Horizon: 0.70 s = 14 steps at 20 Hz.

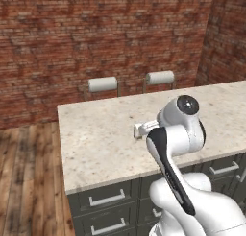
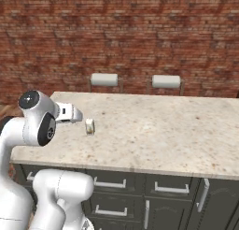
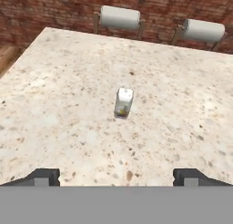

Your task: Move the drinks to the dining counter.

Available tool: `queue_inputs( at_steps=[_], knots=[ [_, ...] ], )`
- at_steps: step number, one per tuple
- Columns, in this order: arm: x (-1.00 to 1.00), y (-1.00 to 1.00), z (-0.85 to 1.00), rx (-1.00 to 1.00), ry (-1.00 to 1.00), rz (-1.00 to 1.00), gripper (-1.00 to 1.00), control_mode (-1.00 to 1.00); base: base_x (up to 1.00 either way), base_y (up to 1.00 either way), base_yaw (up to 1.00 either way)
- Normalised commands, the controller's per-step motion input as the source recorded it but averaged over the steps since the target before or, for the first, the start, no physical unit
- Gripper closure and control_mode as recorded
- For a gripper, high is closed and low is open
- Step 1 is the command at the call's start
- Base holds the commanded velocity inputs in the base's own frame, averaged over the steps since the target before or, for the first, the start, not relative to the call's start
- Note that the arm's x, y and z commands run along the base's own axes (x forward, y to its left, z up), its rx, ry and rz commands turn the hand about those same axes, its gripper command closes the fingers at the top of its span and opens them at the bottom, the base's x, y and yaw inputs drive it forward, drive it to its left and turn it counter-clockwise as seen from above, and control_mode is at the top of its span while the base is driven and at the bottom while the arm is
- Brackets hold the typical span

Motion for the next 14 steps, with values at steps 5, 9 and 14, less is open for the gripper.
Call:
queue_inputs(
  at_steps=[5, 9, 14],
  knots=[
    [-0.07, 0.00, 0.00, -0.01, -0.08, 0.00, -1.00, -1.00, 0.00, 0.00, 0.00],
    [-0.20, 0.12, 0.00, 0.00, 0.00, 0.01, -1.00, 1.00, -0.36, 0.22, 0.05],
    [0.00, 0.00, 0.00, 0.00, 0.00, 0.00, -1.00, 1.00, -0.74, 0.79, 0.03]
  ],
)
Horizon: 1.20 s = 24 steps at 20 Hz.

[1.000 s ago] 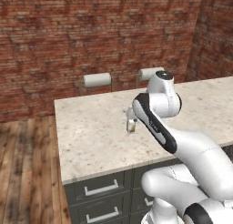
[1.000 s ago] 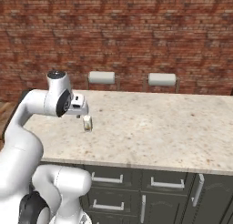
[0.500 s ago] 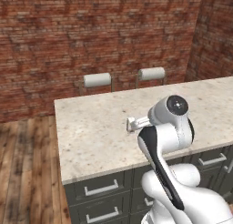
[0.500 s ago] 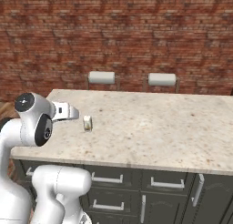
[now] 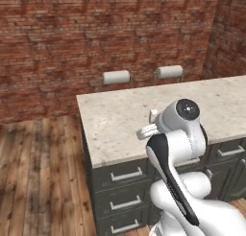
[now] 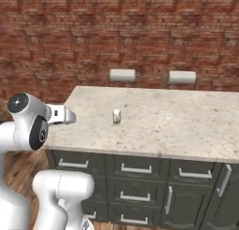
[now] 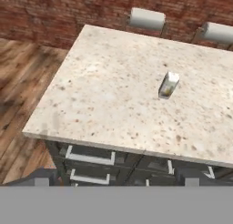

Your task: Move the drinks to the dining counter.

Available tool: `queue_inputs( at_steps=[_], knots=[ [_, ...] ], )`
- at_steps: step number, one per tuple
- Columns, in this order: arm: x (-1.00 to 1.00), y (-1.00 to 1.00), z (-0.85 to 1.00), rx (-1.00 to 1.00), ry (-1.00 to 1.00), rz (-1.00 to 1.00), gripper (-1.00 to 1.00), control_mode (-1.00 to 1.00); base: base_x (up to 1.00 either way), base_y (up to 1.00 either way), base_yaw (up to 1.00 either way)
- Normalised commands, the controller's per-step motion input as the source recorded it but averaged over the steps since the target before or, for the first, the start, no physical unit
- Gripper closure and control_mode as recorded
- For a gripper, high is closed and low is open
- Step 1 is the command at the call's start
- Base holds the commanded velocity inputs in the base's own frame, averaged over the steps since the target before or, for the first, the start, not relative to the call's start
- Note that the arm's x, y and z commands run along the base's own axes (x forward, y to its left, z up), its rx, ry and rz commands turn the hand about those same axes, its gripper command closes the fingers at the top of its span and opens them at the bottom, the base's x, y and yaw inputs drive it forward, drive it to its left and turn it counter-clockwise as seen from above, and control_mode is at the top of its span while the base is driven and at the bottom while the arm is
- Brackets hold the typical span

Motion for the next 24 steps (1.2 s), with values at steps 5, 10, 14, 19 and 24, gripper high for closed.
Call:
queue_inputs(
  at_steps=[5, 10, 14, 19, 24],
  knots=[
    [0.00, 0.00, 0.00, 0.00, 0.00, 0.00, -1.00, 1.00, -0.79, 0.59, -0.45],
    [0.00, 0.00, 0.00, 0.00, 0.00, 0.00, -1.00, 1.00, -0.37, 0.32, -0.95],
    [0.00, 0.00, 0.00, 0.00, 0.00, 0.00, -1.00, 1.00, -0.02, 0.07, -1.00],
    [0.00, 0.00, 0.00, 0.00, 0.00, 0.00, -1.00, 1.00, 0.00, 0.03, -1.00],
    [0.00, 0.00, 0.00, 0.00, 0.00, 0.00, -1.00, 1.00, 0.00, 0.06, -1.00]
  ],
)
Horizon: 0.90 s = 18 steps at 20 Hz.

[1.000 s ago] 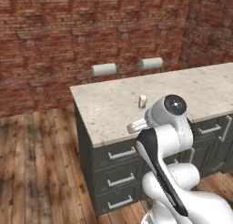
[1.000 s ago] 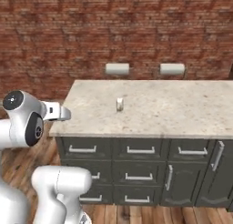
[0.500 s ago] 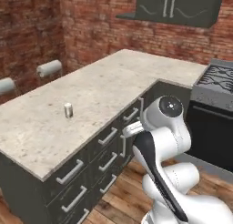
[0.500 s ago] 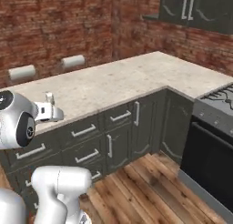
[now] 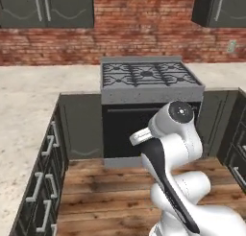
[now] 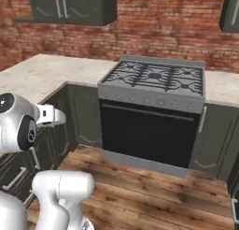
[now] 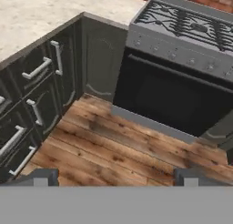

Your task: Move the drinks to the dining counter.

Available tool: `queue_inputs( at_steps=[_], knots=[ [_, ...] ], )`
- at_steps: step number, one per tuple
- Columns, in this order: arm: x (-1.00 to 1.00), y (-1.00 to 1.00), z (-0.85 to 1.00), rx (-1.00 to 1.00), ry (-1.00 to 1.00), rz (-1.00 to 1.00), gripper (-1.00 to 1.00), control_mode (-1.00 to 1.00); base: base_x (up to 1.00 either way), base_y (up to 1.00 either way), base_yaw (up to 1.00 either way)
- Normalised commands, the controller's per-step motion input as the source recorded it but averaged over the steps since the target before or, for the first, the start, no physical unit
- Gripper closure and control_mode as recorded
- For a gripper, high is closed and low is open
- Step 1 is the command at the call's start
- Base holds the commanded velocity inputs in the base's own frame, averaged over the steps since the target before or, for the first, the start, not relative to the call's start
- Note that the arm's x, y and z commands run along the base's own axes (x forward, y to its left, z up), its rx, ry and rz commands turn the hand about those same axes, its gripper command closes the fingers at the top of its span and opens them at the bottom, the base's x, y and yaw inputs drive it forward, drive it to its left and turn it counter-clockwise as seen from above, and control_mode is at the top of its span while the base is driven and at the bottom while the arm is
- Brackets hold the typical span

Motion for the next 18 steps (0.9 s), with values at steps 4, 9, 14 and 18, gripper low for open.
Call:
queue_inputs(
  at_steps=[4, 9, 14, 18],
  knots=[
    [0.00, 0.00, 0.00, 0.00, 0.00, 0.00, -1.00, 1.00, 0.00, 0.11, -1.00],
    [0.00, 0.00, 0.00, 0.00, 0.00, 0.00, -1.00, 1.00, 0.00, 0.06, -1.00],
    [0.00, 0.00, 0.00, 0.00, 0.00, 0.00, -1.00, 1.00, -0.03, 0.06, -1.00],
    [0.00, 0.00, 0.00, 0.00, 0.00, 0.00, -1.00, 1.00, -0.42, 0.05, -0.95]
  ],
)
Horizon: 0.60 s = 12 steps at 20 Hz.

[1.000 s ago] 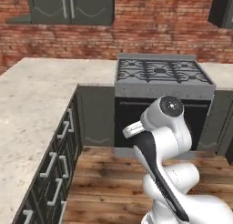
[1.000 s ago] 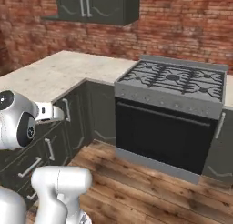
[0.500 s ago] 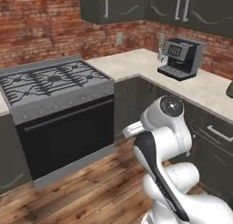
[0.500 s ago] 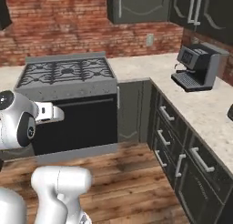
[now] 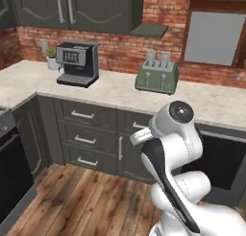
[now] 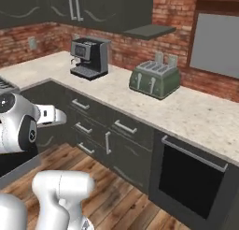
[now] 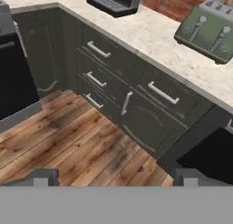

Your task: Move the drinks to the dining counter.

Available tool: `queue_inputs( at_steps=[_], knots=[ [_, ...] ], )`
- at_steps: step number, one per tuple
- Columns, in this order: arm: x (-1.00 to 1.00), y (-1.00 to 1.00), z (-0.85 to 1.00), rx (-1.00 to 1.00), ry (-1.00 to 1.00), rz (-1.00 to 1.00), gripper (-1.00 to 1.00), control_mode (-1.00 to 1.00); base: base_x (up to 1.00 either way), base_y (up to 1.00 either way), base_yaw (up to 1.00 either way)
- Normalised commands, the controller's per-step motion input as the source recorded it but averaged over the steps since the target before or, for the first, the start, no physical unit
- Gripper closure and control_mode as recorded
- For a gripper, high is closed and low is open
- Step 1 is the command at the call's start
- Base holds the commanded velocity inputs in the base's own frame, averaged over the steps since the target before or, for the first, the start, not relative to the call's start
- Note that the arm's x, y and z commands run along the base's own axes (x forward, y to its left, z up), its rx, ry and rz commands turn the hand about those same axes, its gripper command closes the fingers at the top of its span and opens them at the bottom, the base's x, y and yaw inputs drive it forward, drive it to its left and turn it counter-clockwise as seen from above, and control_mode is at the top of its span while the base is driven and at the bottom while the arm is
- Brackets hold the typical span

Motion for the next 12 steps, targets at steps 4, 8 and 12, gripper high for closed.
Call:
queue_inputs(
  at_steps=[4, 8, 12],
  knots=[
    [0.00, 0.00, 0.00, 0.00, 0.00, 0.00, -1.00, 1.00, -0.77, -0.13, -0.76],
    [0.00, 0.00, 0.00, 0.00, 0.00, 0.00, -1.00, 1.00, -0.47, -0.21, -0.51],
    [0.00, 0.00, 0.00, 0.00, 0.00, 0.00, -1.00, 1.00, -0.02, 0.00, 0.00]
  ],
)
